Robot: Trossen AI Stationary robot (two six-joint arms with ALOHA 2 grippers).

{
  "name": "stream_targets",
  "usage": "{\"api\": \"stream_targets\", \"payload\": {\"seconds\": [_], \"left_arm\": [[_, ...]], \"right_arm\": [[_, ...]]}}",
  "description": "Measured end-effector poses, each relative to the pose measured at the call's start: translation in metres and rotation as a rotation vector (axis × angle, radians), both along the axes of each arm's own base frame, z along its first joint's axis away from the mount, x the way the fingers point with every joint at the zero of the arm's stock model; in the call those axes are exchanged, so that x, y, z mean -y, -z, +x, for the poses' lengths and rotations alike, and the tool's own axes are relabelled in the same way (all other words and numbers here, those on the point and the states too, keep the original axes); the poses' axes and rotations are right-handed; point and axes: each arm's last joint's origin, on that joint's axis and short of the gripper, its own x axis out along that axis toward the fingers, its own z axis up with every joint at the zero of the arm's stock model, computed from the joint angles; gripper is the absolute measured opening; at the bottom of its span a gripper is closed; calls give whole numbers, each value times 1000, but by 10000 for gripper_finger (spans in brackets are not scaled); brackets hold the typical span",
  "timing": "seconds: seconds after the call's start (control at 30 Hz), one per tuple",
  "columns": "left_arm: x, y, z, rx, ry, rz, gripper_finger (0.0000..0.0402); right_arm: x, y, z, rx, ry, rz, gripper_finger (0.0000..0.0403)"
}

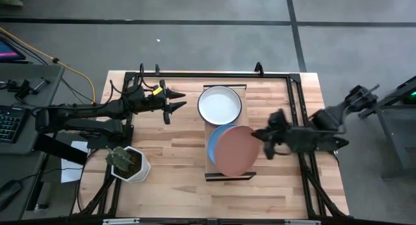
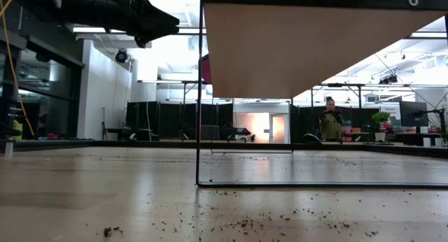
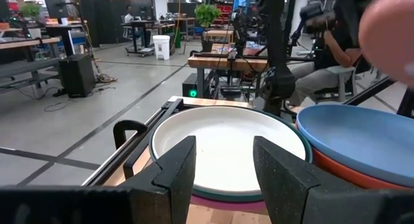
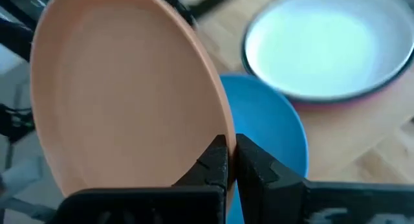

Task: Place and stack plates onto a shelf
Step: Stack the light orange plate on top of the blue plate

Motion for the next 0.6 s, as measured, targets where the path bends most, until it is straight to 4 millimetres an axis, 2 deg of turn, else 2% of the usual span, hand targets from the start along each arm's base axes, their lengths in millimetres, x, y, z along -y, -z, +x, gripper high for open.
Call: {"api": "stream_targets", "payload": {"seconds": [0.13, 0.23, 0.43, 0.6], "left_arm": [[0, 0, 0, 0, 0, 0, 143], [0, 0, 0, 0, 0, 0, 143], [0, 0, 0, -1, 0, 0, 143], [0, 0, 0, -2, 0, -1, 143]], "right_arm": [[11, 17, 27, -105, 40, 80, 0], [21, 22, 36, -156, 26, 111, 0], [33, 24, 36, -216, -3, 172, 0], [35, 27, 34, -272, -24, 199, 0]]}}
